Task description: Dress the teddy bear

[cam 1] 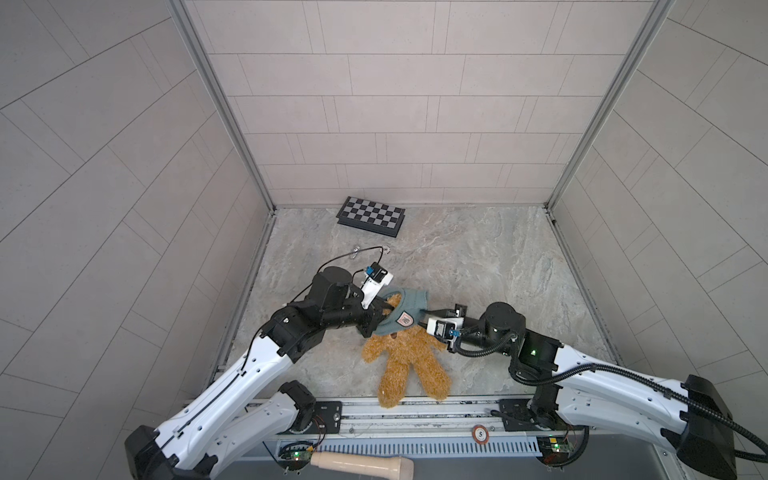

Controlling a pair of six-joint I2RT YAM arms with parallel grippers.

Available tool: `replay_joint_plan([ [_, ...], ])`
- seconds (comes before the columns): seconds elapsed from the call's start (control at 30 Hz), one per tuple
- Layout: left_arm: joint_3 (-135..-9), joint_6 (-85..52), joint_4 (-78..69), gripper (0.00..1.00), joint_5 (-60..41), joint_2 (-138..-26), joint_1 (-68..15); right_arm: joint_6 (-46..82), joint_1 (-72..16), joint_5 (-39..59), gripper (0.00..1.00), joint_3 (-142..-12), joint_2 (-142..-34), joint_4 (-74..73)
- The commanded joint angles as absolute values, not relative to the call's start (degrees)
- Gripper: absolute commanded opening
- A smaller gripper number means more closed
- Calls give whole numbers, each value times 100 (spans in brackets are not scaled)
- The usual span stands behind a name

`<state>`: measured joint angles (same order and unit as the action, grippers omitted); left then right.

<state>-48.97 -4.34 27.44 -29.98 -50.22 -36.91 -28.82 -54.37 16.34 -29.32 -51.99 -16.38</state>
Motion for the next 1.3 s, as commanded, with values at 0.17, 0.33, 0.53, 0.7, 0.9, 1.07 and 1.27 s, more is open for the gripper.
replay_joint_plan([
  [0.17,-5089,-517,2562,0,-3411,-4888,-3658,-3440,-5476,1521,11,-3256,-5691,-1825],
  [0.33,-5125,-625,2552,0,-3125,-4790,-3577,-3466,-5587,1179,0,-3191,-5728,-1656],
  [0.53,-5379,-1141,2382,0,-2696,-4697,-3064,-3124,-5711,677,0,-2598,-5742,-1882],
  [0.7,-5431,-1007,2522,0,-2771,-4699,-3059,-2971,-5766,425,0,-2268,-5899,-2158],
  [0.9,-5353,-984,2567,0,-2769,-4560,-2952,-2905,-5783,282,0,-2271,-5983,-2057],
  [1.07,-5203,-832,2549,0,-3037,-4616,-2947,-3001,-6005,374,0,-2599,-5978,-1882],
  [1.27,-5002,-1400,1939,0,-2925,-4691,-2950,-3032,-6556,595,0,-3055,-6326,-1784],
])
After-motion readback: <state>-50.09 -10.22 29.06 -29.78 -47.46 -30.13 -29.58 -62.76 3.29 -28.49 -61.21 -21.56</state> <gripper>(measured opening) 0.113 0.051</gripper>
